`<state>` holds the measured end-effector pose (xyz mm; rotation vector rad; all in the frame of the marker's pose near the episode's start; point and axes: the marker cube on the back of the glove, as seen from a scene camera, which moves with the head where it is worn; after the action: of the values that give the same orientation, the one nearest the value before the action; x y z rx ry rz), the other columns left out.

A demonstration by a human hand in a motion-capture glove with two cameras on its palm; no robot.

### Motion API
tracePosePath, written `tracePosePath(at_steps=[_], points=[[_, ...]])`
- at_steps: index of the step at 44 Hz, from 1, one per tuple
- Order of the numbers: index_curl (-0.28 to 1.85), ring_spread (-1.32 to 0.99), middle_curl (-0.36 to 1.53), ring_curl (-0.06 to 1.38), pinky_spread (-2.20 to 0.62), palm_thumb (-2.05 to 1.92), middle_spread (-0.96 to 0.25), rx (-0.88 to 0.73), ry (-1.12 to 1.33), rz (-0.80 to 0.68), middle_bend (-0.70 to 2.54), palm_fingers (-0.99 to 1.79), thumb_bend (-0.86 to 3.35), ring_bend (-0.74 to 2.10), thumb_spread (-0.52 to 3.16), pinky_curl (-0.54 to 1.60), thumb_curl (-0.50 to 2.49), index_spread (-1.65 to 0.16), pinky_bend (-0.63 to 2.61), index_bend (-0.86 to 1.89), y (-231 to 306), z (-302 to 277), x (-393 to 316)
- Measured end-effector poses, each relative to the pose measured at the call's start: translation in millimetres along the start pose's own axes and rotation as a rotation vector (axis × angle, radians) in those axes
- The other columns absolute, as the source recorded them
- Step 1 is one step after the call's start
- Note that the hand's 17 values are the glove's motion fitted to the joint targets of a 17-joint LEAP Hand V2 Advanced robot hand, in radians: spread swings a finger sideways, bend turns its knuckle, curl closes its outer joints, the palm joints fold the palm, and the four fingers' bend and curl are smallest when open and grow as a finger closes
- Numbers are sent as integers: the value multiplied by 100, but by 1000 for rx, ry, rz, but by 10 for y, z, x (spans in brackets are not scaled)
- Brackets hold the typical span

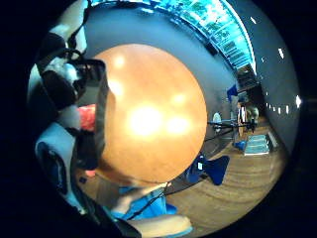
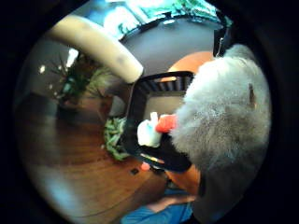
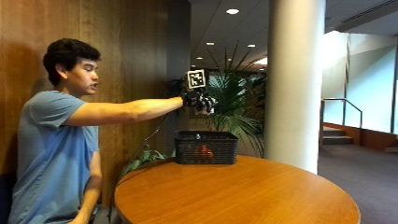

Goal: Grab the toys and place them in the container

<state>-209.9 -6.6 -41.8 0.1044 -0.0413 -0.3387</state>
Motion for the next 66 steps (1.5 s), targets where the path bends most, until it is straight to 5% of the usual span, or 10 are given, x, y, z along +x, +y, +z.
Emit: tracePosePath(at_steps=[14,22,34,37,38,40,42,49,66], points=[[37,-39,52,49,-44,71,-29,-9,-48,-56,17,84,0,96,88,44,81,-35,123,13,-96,290,-873],[35,-35,52,48,-44,60,-24,12,-128,-238,16,92,-4,99,103,42,74,-34,119,14,-14,408,-1297],[31,-28,48,48,-44,32,-11,-123,17,-156,13,78,-7,102,116,42,57,-33,122,8,-46,648,-1122],[28,-24,47,49,-41,20,-6,-213,15,-149,14,59,-9,103,115,44,52,-32,126,2,-16,704,-1045],[26,-18,45,46,-35,10,-2,-237,15,-143,9,24,-13,94,112,46,50,-32,132,-3,-5,710,-1024],[29,-12,45,48,-27,2,2,-267,19,-127,9,-1,-12,84,110,50,47,-31,142,6,5,704,-986],[27,-8,44,46,-21,-3,5,-278,23,-106,14,-8,-9,78,109,50,45,-30,145,7,4,675,-938],[24,2,39,32,-6,-6,10,-268,21,-112,15,-18,-6,54,107,45,40,-30,146,12,29,461,-631],[23,12,35,29,5,-1,13,-138,155,-13,17,-12,-2,48,121,38,32,-29,137,12,314,343,78]])
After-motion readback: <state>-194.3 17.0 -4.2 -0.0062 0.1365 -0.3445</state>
